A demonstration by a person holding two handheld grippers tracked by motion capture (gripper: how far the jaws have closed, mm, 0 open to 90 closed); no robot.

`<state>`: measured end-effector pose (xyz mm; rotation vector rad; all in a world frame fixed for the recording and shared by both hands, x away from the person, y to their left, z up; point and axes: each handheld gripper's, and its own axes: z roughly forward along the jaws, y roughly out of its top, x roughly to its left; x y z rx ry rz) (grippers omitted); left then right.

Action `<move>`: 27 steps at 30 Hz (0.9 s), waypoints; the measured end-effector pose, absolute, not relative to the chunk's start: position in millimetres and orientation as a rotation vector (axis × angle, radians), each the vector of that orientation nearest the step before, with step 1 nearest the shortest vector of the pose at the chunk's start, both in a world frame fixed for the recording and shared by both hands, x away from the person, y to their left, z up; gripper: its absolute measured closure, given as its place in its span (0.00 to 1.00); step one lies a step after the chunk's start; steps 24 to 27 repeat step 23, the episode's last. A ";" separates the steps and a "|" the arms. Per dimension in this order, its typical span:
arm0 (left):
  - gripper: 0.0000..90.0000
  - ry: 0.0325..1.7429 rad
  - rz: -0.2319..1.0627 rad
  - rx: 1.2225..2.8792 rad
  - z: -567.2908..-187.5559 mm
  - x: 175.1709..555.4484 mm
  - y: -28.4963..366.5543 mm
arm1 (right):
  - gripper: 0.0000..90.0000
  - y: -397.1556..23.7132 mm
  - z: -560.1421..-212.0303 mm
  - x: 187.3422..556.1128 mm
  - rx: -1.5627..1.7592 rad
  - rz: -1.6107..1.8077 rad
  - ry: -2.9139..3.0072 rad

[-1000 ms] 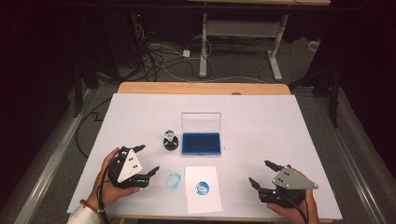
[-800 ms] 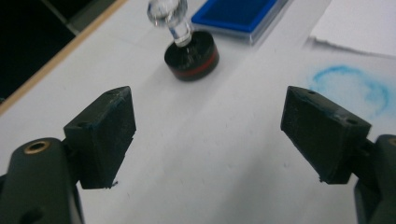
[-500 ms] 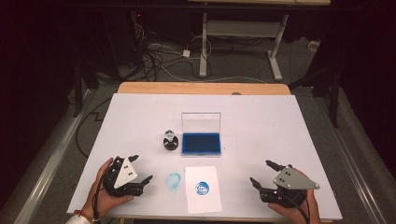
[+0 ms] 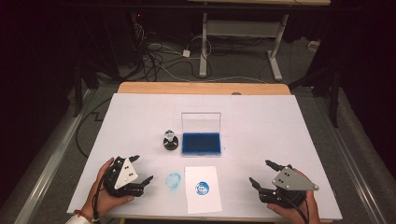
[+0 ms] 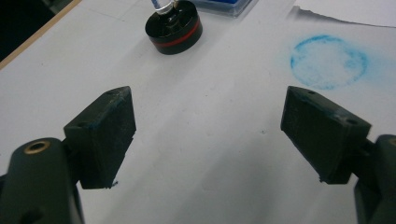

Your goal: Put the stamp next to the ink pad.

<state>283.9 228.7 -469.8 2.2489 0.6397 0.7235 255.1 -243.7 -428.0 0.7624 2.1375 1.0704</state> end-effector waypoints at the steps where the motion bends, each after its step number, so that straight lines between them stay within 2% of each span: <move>1: 0.19 0.647 0.720 2.243 -469.8 284.3 229.1 | 0.29 -244.3 -428.0 255.1 0.762 1.072 2.137; 27: 0.19 0.665 0.680 2.255 -472.0 295.2 227.1 | 0.28 -250.7 -431.4 262.7 0.779 1.068 2.132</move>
